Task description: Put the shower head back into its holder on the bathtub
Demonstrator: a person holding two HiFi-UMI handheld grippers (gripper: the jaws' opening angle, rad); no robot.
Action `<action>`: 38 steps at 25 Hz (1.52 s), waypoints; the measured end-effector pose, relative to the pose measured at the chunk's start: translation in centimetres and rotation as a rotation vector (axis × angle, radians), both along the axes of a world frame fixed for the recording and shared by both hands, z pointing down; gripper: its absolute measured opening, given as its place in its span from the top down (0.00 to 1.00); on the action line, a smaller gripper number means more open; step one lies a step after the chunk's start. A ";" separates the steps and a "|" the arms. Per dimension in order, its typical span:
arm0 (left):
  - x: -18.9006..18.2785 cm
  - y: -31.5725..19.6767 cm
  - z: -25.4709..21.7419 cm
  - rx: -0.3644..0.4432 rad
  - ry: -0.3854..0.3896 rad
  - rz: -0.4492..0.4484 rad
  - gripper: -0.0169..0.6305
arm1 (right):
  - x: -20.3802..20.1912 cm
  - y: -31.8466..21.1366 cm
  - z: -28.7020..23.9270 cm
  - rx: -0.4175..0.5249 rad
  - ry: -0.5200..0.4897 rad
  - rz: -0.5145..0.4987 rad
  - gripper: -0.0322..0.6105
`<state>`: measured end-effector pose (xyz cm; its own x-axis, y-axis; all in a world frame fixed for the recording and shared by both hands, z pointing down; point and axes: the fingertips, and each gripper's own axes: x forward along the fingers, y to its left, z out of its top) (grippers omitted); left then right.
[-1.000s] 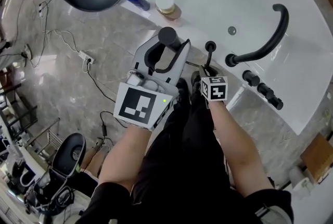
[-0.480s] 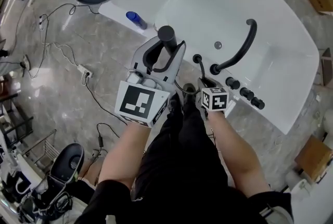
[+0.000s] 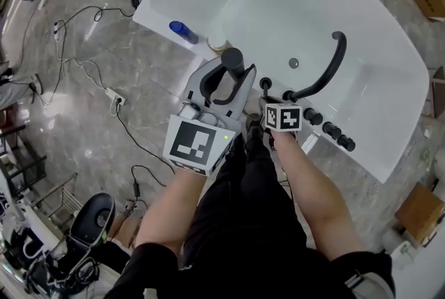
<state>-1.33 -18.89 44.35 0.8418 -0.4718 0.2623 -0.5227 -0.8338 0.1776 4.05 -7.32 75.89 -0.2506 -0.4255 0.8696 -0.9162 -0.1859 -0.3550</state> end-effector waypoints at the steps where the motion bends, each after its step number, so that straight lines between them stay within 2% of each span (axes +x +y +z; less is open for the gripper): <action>1: 0.0 -0.1 0.4 -0.005 -0.002 -0.001 0.76 | 0.0 -0.2 0.5 -0.008 -0.008 0.011 0.84; 4: -0.4 -0.4 1.3 -0.012 -0.017 0.000 0.76 | 0.2 -1.1 1.0 -0.013 -0.010 0.033 0.84; 7: -0.5 -1.0 1.3 -0.021 0.003 -0.016 0.76 | 0.5 -1.6 0.9 -0.021 0.010 0.043 0.83; 12: -0.4 -1.5 1.5 -0.024 0.014 -0.025 0.76 | -0.2 -0.5 1.1 -0.003 0.041 0.022 0.76; 22: -0.1 -1.7 4.5 -0.019 0.008 -0.020 0.76 | -3.4 5.0 8.5 0.019 -0.031 -0.036 0.63; 25: -0.6 -1.5 5.8 -0.022 -0.004 -0.025 0.76 | -4.0 6.0 10.7 0.023 -0.035 -0.041 0.64; 29: -1.4 -1.1 6.9 -0.032 -0.017 -0.032 0.76 | -3.8 6.2 11.8 0.016 0.008 -0.048 0.69; 33: -2.1 -0.8 7.8 -0.037 -0.027 -0.049 0.76 | -3.0 6.0 11.8 0.036 0.044 -0.058 0.79; 38: -3.0 -0.6 7.8 -0.030 -0.039 -0.055 0.76 | -2.9 5.8 11.7 0.068 0.041 -0.063 0.76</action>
